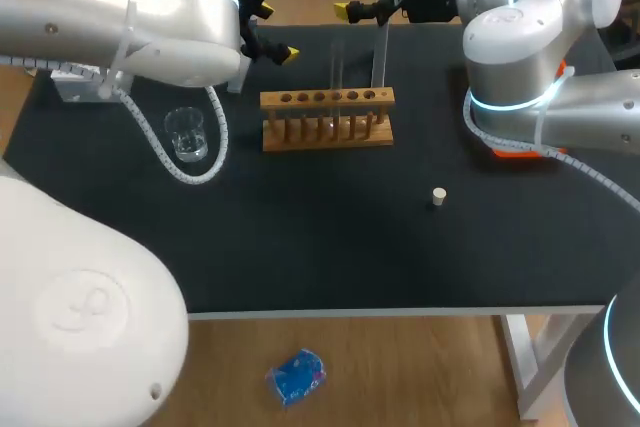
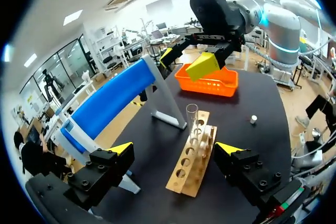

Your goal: Invert the test tube, pick up the pipette, mount the tip to pipette, aspirate from beaker and dispense into the tube, eject the tip, return the pipette, and cap with the stopper.

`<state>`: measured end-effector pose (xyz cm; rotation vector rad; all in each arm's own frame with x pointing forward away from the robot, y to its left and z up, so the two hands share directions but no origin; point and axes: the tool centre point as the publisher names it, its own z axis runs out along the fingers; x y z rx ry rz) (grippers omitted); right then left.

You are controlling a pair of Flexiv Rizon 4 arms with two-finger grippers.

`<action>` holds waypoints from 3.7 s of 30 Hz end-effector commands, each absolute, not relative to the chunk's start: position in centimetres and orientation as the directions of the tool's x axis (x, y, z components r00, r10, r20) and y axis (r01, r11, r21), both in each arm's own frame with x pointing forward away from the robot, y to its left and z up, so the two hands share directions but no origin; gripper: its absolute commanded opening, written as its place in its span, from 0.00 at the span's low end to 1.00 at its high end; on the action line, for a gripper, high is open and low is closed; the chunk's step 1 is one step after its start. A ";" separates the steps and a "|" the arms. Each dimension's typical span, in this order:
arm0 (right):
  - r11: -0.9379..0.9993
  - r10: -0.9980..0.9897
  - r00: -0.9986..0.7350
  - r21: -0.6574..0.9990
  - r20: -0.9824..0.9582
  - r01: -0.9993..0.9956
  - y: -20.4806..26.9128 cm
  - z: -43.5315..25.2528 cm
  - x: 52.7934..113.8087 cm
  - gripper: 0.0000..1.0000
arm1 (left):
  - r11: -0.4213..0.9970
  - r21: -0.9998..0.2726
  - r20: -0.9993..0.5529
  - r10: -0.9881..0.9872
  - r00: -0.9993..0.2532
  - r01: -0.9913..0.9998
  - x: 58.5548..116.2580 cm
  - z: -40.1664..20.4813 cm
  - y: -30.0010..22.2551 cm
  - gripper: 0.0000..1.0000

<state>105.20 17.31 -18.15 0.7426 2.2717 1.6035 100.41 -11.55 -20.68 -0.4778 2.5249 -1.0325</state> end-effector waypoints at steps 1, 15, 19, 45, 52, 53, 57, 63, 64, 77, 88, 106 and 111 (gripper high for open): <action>0.259 0.543 -0.836 0.932 0.078 0.255 17.2 -18.2 105.2 1.00 | 0.685 -0.707 -0.085 -0.329 -0.941 -0.175 100.6 -20.0 -11.6 1.00; 0.259 0.543 -0.836 0.932 0.078 0.255 17.2 -18.2 105.2 1.00 | 0.685 -0.707 -0.085 -0.329 -0.941 -0.175 100.6 -20.0 -11.6 1.00; 0.259 0.543 -0.836 0.932 0.078 0.255 17.2 -18.2 105.2 1.00 | 0.629 -0.754 -0.024 -0.311 -0.950 -0.187 100.8 -19.8 -11.7 1.00; 0.259 0.543 -0.836 0.932 0.078 0.255 17.2 -18.2 105.2 1.00 | 0.601 -0.781 0.048 -0.218 -0.975 -0.173 99.5 -19.3 -11.3 1.00; 0.259 0.543 -0.836 0.932 0.078 0.255 17.2 -18.2 105.2 1.00 | 0.601 -0.777 0.048 -0.240 -0.970 -0.187 99.4 -19.4 -11.4 1.00; 0.259 0.543 -0.836 0.932 0.078 0.255 17.2 -18.2 105.2 1.00 | 0.601 -0.777 0.048 -0.240 -0.970 -0.187 99.4 -19.4 -11.4 1.00; 0.259 0.543 -0.836 0.932 0.078 0.255 17.2 -18.2 105.2 1.00 | 0.601 -0.777 0.048 -0.240 -0.970 -0.187 99.4 -19.4 -11.4 1.00; 0.259 0.543 -0.836 0.932 0.078 0.255 17.2 -18.2 105.2 1.00 | 0.601 -0.777 0.048 -0.240 -0.970 -0.187 99.4 -19.4 -11.4 1.00; 0.259 0.543 -0.836 0.932 0.078 0.255 17.2 -18.2 105.2 1.00 | 0.601 -0.777 0.048 -0.240 -0.970 -0.187 99.4 -19.4 -11.4 1.00; 0.259 0.543 -0.836 0.932 0.078 0.255 17.2 -18.2 105.2 1.00 | 0.597 -0.778 0.016 -0.290 -0.957 -0.194 99.3 -20.3 -13.0 1.00; 0.214 0.509 -0.859 0.961 0.045 0.177 13.5 -16.9 102.4 1.00 | 0.605 -0.777 0.012 -0.263 -0.965 -0.175 99.6 -20.9 -14.1 1.00; 0.242 0.353 -0.935 0.964 0.021 0.114 6.3 -17.2 94.2 1.00 | 0.617 -0.769 0.016 -0.243 -0.970 -0.167 100.2 -21.5 -15.3 1.00; 0.242 0.353 -0.935 0.964 0.021 0.114 6.3 -17.2 94.2 1.00 | 0.617 -0.769 0.016 -0.243 -0.970 -0.167 100.2 -21.5 -15.3 1.00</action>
